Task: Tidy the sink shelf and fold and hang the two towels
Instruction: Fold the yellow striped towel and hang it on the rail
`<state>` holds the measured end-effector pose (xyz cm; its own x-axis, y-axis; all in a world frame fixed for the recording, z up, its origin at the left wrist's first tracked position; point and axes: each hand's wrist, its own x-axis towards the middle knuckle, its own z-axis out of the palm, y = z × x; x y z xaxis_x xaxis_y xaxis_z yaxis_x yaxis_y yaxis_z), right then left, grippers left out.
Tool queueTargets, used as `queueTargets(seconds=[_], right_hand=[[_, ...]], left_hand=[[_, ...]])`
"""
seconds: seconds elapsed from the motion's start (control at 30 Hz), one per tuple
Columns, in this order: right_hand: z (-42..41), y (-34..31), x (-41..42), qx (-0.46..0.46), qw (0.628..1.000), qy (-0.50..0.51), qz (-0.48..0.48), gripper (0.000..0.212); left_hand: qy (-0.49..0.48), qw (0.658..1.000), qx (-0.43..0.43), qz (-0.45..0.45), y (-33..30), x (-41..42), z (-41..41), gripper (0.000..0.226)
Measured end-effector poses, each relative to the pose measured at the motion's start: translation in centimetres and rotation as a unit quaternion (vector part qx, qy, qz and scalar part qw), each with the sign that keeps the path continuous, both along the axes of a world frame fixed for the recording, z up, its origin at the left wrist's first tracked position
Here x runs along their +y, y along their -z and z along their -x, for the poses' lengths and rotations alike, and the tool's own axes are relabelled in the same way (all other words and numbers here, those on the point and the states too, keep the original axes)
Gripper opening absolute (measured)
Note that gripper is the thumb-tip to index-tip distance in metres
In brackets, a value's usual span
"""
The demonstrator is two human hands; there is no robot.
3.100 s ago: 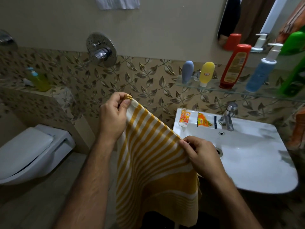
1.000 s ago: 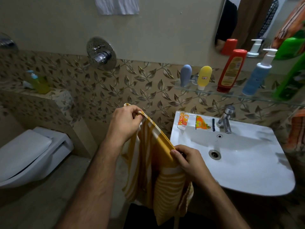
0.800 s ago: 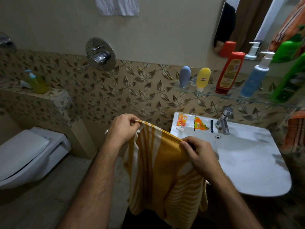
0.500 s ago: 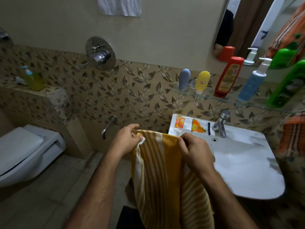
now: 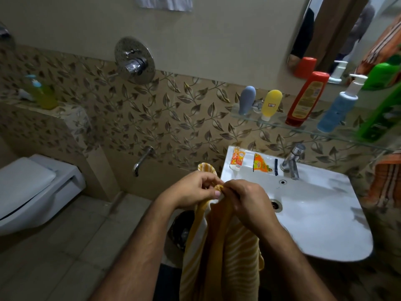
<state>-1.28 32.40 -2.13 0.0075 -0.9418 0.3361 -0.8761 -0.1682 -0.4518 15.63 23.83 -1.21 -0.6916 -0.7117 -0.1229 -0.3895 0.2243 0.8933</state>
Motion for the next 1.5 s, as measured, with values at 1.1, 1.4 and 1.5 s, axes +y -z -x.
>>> queueTargets(seconds=[1.1,1.4,1.5], right_hand=[[-0.1,1.6,1.2,-0.427,0.883,0.054,-0.186,0.02],[0.0,2.0,1.0,-0.408,0.887,0.104,-0.19,0.007],[0.6,1.6,1.1,-0.4,0.895,0.129,-0.15,0.006]], left_hand=[[-0.193,0.936,-0.069,0.287,-5.4,0.6,-1.2,0.01],[-0.196,0.94,-0.076,0.268,-5.3,0.5,-1.6,0.011],[-0.198,0.94,-0.089,0.263,-5.0,0.2,-2.1,0.012]])
